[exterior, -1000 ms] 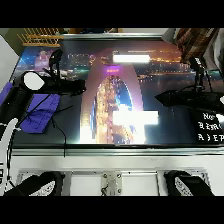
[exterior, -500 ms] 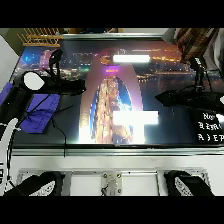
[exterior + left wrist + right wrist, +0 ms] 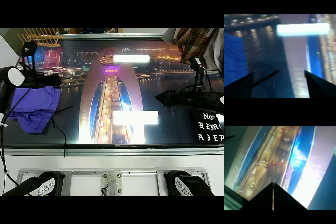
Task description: Fold the clothes and pants, and hang the long-sleeved shirts on hangers.
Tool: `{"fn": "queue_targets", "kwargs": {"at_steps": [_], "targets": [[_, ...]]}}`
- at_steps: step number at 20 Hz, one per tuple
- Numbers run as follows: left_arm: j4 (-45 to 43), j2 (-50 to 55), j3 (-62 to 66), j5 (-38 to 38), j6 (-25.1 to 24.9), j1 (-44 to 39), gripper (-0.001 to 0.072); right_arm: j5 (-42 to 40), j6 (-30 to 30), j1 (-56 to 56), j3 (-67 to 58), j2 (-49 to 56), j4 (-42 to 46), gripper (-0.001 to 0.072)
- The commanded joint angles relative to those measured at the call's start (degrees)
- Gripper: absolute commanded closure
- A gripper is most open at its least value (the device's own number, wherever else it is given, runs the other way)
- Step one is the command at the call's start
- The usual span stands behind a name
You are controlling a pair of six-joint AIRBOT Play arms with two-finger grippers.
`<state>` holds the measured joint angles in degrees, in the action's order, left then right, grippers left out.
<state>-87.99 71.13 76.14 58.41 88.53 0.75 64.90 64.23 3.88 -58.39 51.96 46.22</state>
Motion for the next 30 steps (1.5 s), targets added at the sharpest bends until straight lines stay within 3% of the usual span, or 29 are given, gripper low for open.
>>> {"fn": "queue_targets", "kwargs": {"at_steps": [1,5,10,14,17,19,22,25,30], "targets": [[-11.2,4.8,0.6,2.7,2.0,9.4,0.0008,0.0,0.0,0.0,-0.1,0.0,0.0,0.0693],[-11.1,15.5,0.6,2.3,3.5,16.8,0.0008,0.0,0.0,0.0,-0.1,0.0,0.0,0.0693],[-10.9,26.9,0.6,1.4,3.4,18.7,0.0008,0.0,0.0,0.0,-0.1,0.0,0.0,0.0693],[-11.0,30.6,0.6,1.2,3.5,18.3,0.0008,0.0,0.0,0.0,-0.1,0.0,0.0,0.0693],[-11.0,30.4,0.6,0.9,3.8,18.3,0.0049,0.0,0.0,0.0,0.0,0.0,0.0,0.0693],[-10.9,30.4,0.6,2.0,4.1,18.2,0.0684,0.0,0.0,0.0,0.0,0.0,0.0,0.0693],[-10.8,27.5,0.6,3.7,4.1,16.7,0.0699,0.0,0.0,0.0,-0.1,0.0,0.0,0.0693],[-10.8,17.7,1.8,2.1,4.7,11.8,0.0699,0.0,0.0,0.0,-0.1,0.0,0.0,0.0693],[-10.8,4.0,10.6,6.8,6.8,-5.3,0.0699,0.0,0.0,0.0,0.0,0.0,0.0,0.0693]]}}
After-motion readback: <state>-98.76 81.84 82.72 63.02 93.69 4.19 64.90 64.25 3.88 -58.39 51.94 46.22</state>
